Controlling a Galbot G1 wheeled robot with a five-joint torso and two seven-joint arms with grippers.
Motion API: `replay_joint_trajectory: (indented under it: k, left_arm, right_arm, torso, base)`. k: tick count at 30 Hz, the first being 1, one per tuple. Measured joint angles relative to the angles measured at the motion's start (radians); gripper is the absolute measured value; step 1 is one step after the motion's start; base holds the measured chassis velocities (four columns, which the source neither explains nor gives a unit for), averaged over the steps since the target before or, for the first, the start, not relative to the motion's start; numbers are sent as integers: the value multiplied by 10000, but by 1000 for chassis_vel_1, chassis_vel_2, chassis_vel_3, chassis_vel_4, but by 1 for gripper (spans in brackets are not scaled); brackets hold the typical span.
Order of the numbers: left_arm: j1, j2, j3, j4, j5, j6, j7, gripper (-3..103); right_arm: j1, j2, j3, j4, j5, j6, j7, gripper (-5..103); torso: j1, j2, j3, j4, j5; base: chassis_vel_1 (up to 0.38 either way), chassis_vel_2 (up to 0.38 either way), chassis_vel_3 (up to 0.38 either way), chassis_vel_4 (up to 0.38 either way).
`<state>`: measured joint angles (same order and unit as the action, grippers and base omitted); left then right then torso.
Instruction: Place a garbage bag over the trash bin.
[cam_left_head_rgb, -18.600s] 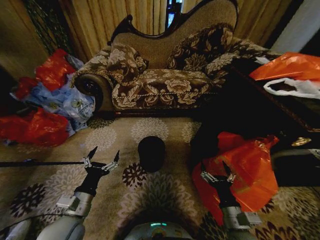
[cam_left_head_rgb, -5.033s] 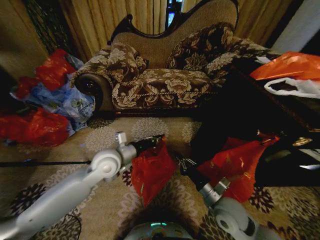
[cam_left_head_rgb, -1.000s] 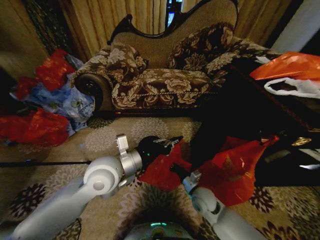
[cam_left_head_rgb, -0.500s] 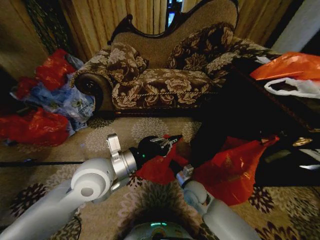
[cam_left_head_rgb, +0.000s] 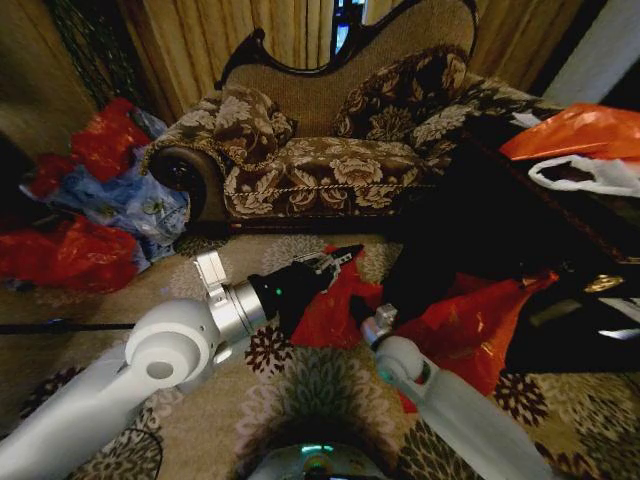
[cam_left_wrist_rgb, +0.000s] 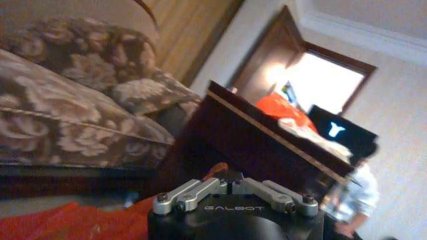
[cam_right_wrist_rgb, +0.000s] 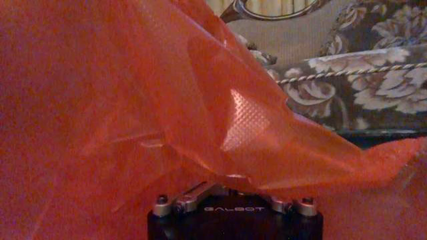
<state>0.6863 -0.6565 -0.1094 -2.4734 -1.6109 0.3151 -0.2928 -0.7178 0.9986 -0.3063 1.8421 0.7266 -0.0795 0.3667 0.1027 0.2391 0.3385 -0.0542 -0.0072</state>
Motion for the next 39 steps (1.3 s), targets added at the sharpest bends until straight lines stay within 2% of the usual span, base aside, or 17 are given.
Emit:
replay_joint_trajectory:
  k: [6, 11, 16, 22, 26, 33, 39]
  left_arm:
    - [226, -152, -177, 556, 470, -337, -128, 0]
    - [409, -392, -334, 1059, 765, -754, -622, 0]
    - [1169, -813, -970, 1961, 1408, -1033, -818, 0]
    - [1541, -1298, -1581, 2682, 1780, -1274, -1102, 0]
    - [1658, -1687, -1905, 3182, 1927, -1459, -1460, 0]
    - [2019, -2225, -2716, 3815, 2088, -1583, -1858, 0]
    - [1790, -2472, -2753, 4335, 2202, -1676, -1918, 0]
  right_arm:
    - [932, 491, -857, -960, 159, -79, 119, 0]
    - [1316, 753, -1409, -1621, 184, -143, 93, 0]
    - [1893, 923, -2137, -2207, 394, -282, -30, 0]
    - [2637, 1292, -2741, -2947, 631, -396, -131, 0]
    - [3301, 1641, -3168, -3619, 1271, -686, -147, 0]
    - [4169, 2556, -3579, -4844, 3033, -1925, 496, 0]
    - [4496, 2987, -3719, -5580, 3456, -2419, 550, 0]
  torso:
    - [1, 0, 0, -2, -1]
    - [1, 0, 0, -5, 2]
    - [2, -1, 1, -2, -2]
    - [0, -1, 0, -2, 1]
    - [1, -1, 0, -3, 0]
    - [-1, -1, 0, -1, -1]
    - [0, -1, 0, -1, 0]
  base:
    - [0, 0, 0, 0]
    - [0, 0, 0, 0]
    - [0, 0, 0, 0]
    - [0, 0, 0, 0]
    - [0, 0, 0, 0]
    - [0, 0, 0, 0]
    - [0, 0, 0, 0]
